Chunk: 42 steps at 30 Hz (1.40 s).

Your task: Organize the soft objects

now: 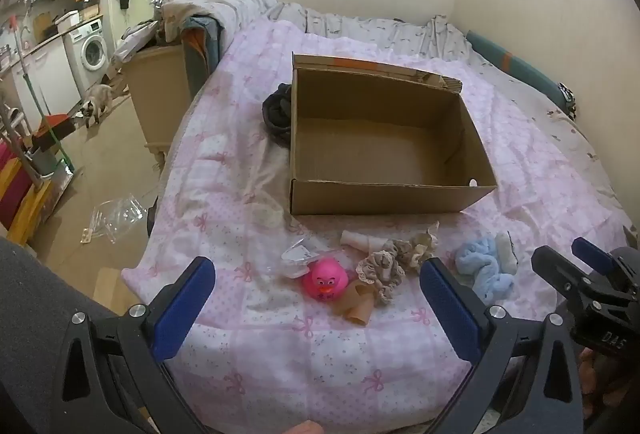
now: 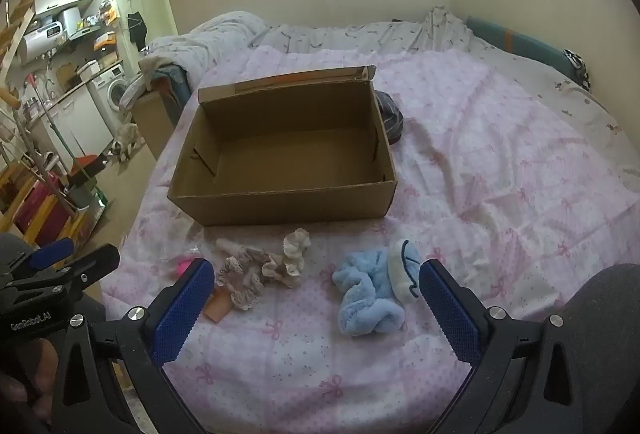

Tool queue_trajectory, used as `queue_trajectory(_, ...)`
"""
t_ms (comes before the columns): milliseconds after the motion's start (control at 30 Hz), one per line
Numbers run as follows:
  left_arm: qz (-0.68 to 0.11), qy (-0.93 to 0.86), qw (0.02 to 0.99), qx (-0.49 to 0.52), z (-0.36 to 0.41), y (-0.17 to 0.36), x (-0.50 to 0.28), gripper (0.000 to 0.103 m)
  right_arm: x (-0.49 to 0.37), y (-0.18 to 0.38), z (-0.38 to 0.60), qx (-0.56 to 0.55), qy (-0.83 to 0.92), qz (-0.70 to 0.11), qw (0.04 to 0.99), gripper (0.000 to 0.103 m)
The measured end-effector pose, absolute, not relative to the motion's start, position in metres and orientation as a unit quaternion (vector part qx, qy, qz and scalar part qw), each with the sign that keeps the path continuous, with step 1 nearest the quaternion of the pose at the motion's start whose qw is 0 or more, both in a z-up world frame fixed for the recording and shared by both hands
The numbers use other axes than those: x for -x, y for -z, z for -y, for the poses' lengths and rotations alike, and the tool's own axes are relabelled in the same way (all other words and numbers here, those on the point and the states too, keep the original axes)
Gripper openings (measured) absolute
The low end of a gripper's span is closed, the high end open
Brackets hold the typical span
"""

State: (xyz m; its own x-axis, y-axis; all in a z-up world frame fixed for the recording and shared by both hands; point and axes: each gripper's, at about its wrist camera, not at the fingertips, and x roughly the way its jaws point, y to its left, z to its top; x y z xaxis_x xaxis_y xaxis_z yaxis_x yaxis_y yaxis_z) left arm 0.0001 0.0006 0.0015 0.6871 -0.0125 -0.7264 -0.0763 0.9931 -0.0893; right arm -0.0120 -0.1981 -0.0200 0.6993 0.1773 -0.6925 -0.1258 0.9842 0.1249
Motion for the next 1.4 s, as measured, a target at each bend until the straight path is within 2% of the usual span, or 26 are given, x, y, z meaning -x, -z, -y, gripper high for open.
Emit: queue_trajectory(1400, -0.399, -0.028, 0.915, 0.044, -0.0089, 0.0071, -0.0054, 0.102, 0.0105, 0.0184, 0.197, -0.039, -0.08, -0.377, 0.922, 0.103)
